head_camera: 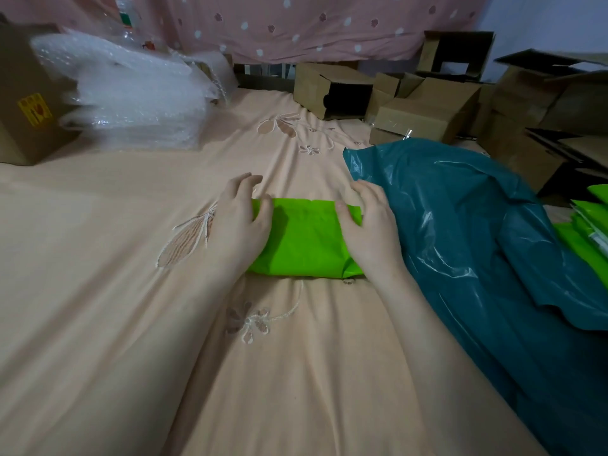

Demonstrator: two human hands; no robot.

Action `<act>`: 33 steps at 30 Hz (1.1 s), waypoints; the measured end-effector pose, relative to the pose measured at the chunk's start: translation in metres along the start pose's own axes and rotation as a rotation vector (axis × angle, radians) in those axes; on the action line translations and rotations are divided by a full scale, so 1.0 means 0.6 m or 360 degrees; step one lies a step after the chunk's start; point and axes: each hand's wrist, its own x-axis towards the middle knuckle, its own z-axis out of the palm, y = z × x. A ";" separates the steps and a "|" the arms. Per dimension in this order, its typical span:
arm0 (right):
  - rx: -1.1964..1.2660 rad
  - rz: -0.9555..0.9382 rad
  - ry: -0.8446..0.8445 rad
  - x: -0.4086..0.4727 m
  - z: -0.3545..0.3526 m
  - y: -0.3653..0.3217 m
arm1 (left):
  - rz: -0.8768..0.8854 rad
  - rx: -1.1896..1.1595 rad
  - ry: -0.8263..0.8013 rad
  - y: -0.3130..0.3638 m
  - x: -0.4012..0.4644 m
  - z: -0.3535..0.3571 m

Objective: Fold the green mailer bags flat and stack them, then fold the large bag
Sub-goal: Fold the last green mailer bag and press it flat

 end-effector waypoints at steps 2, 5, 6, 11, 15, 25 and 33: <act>-0.0103 -0.0123 0.0001 -0.003 -0.001 -0.005 | 0.0152 0.0121 0.0007 0.007 -0.005 -0.003; -0.0233 -0.0314 -0.0055 -0.013 -0.002 -0.017 | 0.0321 0.0183 -0.0087 0.024 -0.017 -0.007; -0.0298 -0.0388 -0.0099 -0.019 0.000 -0.022 | 0.0387 0.0224 -0.0137 0.030 -0.023 -0.006; -0.0536 -0.0417 -0.0556 -0.038 0.017 -0.025 | 0.0522 0.0459 -0.0495 0.015 -0.045 0.018; -0.0597 -0.0288 -0.0780 -0.042 0.017 -0.017 | 0.0544 0.0617 -0.0560 -0.002 -0.045 0.027; -0.0685 -0.0234 -0.0884 -0.043 0.019 -0.023 | 0.0510 0.0668 -0.0709 -0.004 -0.045 0.028; -0.0680 -0.0250 -0.0750 -0.042 0.020 -0.039 | 0.0353 0.0216 -0.0657 0.012 -0.045 0.007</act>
